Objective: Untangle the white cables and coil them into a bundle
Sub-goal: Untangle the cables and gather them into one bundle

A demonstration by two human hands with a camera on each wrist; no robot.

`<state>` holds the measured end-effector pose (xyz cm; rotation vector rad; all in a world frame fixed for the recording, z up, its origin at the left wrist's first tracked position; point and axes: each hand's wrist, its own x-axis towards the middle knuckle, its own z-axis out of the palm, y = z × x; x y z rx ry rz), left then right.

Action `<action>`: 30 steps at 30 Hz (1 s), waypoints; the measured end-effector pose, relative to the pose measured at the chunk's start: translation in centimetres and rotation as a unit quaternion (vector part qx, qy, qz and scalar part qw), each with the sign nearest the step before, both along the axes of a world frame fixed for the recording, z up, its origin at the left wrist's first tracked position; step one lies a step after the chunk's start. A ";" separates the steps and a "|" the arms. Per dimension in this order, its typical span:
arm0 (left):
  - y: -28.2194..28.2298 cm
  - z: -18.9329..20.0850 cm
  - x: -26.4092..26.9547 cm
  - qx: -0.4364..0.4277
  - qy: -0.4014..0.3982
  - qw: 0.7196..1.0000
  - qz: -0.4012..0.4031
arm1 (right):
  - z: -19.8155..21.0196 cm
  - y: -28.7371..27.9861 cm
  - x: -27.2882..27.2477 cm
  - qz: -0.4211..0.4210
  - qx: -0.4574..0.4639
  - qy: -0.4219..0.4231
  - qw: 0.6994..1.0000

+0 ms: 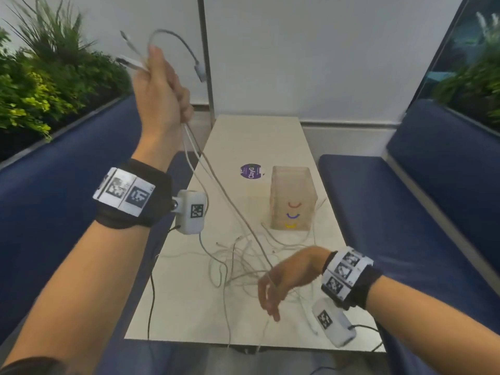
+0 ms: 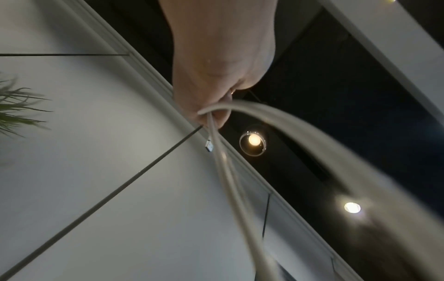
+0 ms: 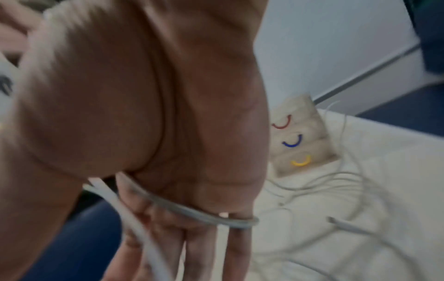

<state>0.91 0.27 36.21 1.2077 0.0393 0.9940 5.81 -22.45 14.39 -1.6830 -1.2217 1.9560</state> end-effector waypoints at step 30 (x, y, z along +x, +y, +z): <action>-7.2 -10.8 -0.7 0.410 0.258 0.869 -0.104 | 14.9 0.9 1.6 -0.672 0.394 0.048 0.625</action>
